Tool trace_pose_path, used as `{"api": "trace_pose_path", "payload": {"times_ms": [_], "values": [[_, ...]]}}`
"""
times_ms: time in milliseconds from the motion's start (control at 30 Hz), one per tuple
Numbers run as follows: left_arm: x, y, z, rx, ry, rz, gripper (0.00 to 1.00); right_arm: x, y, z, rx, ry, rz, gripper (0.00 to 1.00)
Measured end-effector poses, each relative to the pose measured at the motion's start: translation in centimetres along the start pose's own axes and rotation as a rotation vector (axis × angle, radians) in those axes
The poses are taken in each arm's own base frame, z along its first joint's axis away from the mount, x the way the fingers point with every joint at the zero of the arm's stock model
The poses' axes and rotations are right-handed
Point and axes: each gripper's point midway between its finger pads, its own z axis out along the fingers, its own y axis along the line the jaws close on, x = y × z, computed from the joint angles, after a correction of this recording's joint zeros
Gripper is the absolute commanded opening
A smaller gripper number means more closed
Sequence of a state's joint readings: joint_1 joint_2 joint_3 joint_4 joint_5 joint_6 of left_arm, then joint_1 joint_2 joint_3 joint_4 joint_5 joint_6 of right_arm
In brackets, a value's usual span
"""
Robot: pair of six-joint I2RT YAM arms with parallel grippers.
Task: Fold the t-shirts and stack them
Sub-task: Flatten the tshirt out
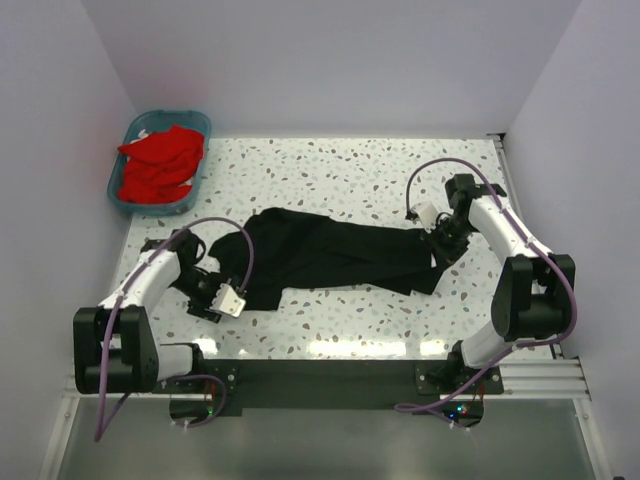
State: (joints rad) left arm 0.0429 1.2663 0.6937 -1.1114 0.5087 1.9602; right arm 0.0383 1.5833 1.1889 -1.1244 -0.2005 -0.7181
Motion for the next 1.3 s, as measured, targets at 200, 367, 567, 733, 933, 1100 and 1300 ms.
{"api": "trace_pose_path", "payload": {"times_ms": [200, 367, 567, 733, 933, 1100, 1300], "values": [[0.6, 0.4, 1.3, 0.025, 0.001, 0.018, 0.62, 0.1, 0.2, 0.0, -0.005, 0.006, 0.012, 0.0], [1.6, 1.0, 1.9, 0.026, 0.018, 0.022, 0.64, 0.3, 0.3, 0.0, -0.009, 0.01, 0.02, 0.0], [1.8, 1.1, 2.0, 0.032, 0.022, 0.02, 0.61, 0.3, 0.4, -0.1, -0.011, 0.013, 0.023, 0.0], [2.0, 1.0, 2.1, 0.047, 0.024, 0.01, 0.39, 0.2, 0.3, -0.1, -0.013, 0.015, 0.023, 0.0], [2.0, 2.1, 1.8, 0.016, 0.025, 0.034, 0.03, 0.1, 0.2, 0.0, -0.016, 0.02, 0.026, 0.0], [0.1, 8.2, -1.9, -0.142, -0.012, 0.125, 0.0, -1.0, -0.6, -1.0, 0.013, -0.015, 0.03, 0.0], [-4.6, 18.9, -12.4, -0.514, -0.101, 0.024, 0.0, -5.0, -3.7, -5.7, 0.134, -0.163, 0.05, 0.0]]}}
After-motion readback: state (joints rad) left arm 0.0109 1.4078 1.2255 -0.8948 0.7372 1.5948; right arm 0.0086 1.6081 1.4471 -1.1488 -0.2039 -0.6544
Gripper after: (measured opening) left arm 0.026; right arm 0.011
